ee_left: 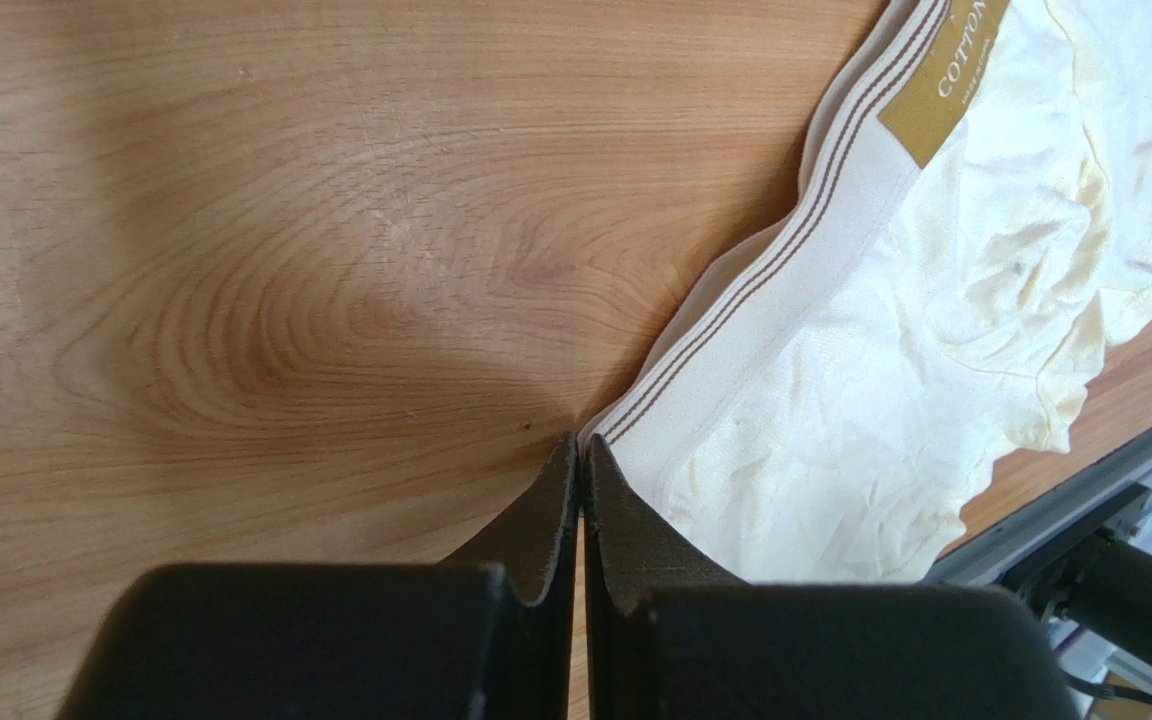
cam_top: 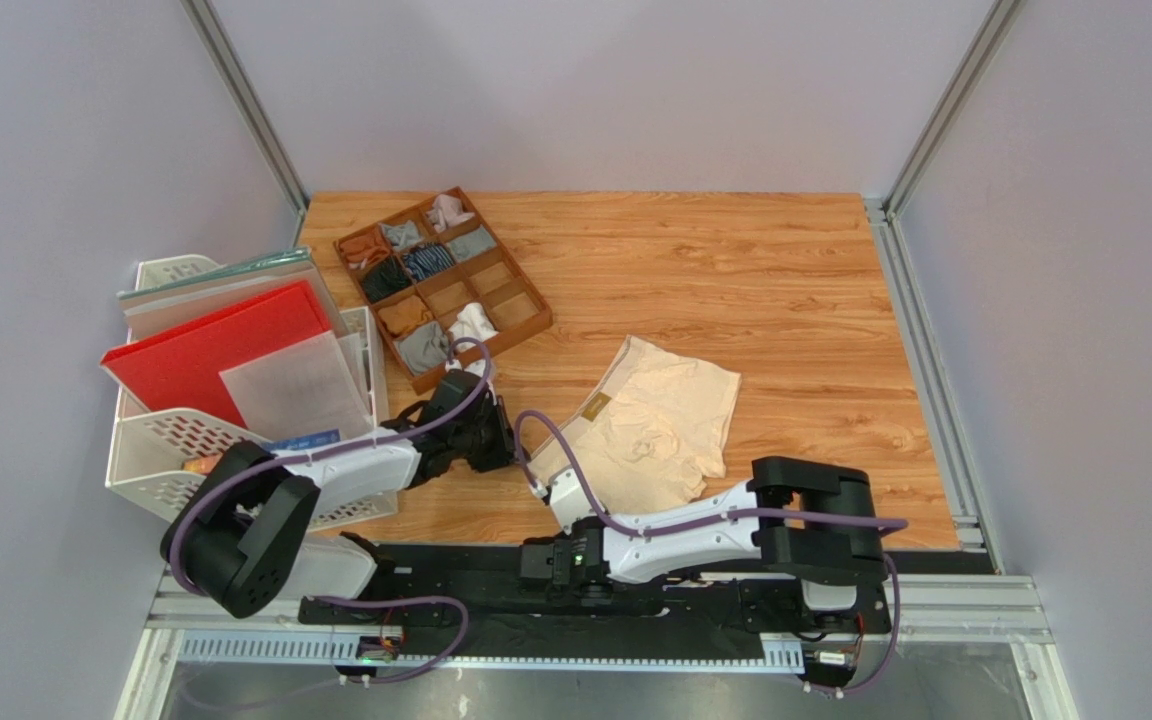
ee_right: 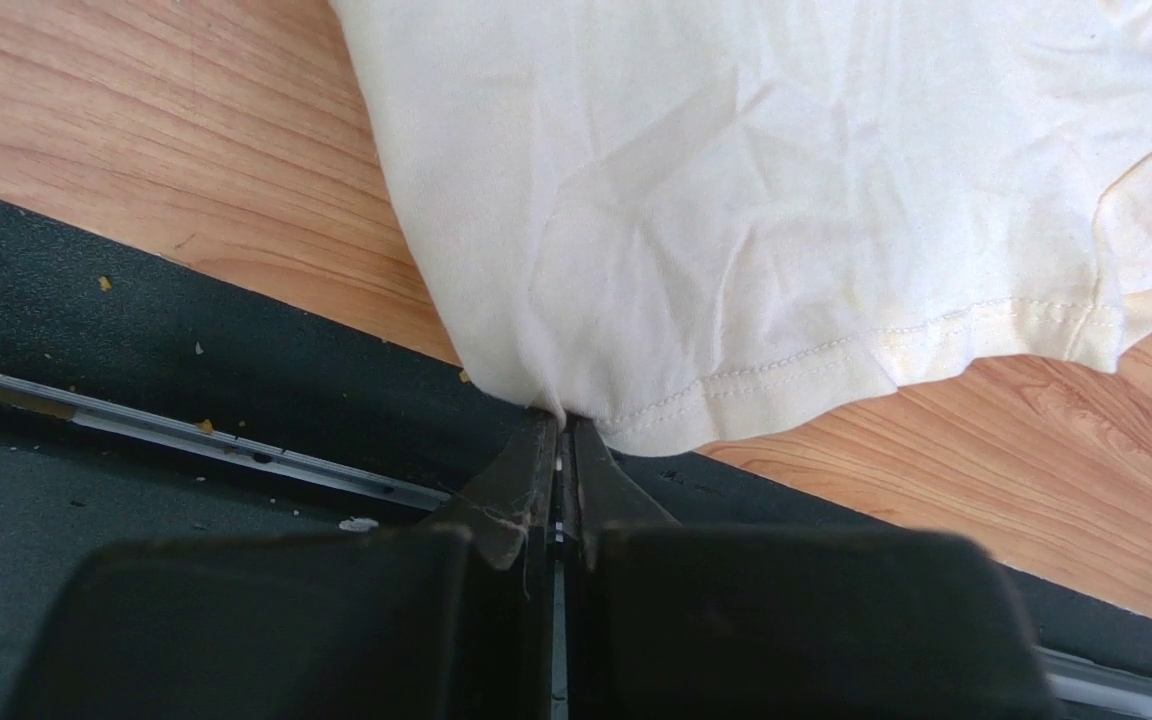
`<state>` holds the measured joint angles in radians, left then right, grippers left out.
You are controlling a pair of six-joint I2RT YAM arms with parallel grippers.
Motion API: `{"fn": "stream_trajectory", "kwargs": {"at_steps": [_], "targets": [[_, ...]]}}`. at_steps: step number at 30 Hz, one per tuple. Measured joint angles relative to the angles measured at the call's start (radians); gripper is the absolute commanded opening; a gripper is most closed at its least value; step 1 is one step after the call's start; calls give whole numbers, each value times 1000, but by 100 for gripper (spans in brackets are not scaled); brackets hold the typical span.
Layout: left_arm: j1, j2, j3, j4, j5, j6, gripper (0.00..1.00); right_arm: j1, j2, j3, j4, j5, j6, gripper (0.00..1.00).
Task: Roll the underwear
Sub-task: Fold the underwear at the center of the board.
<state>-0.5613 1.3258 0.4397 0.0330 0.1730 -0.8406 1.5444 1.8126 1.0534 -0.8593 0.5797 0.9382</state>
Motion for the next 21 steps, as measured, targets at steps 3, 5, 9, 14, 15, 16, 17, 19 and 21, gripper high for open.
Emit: {"fn": "stream_trajectory", "kwargs": {"at_steps": [3,5,9,14,15,16,17,19,21], "targets": [[0,5,25,-31,-11,16,0,0,-11,4,-13,8,0,0],[0,15,50,-49,-19,29,0,-3,-31,4,-19,16,-4,0],[7,22,84,-73,-27,46,0,-26,-90,4,-24,23,-20,0],[9,2,95,-121,-58,67,0,-37,-157,4,-19,13,-56,0],[10,-9,95,-133,-63,72,0,-37,-169,4,-15,7,-66,0],[12,-24,96,-148,-69,79,0,-37,-180,5,-7,-3,-75,0],[14,-37,96,-158,-76,84,0,-37,-187,5,2,-13,-83,0],[16,-62,97,-179,-85,94,0,-37,-191,10,19,-31,-98,0],[21,-85,97,-204,-98,108,0,-37,-191,14,40,-52,-106,0]]}}
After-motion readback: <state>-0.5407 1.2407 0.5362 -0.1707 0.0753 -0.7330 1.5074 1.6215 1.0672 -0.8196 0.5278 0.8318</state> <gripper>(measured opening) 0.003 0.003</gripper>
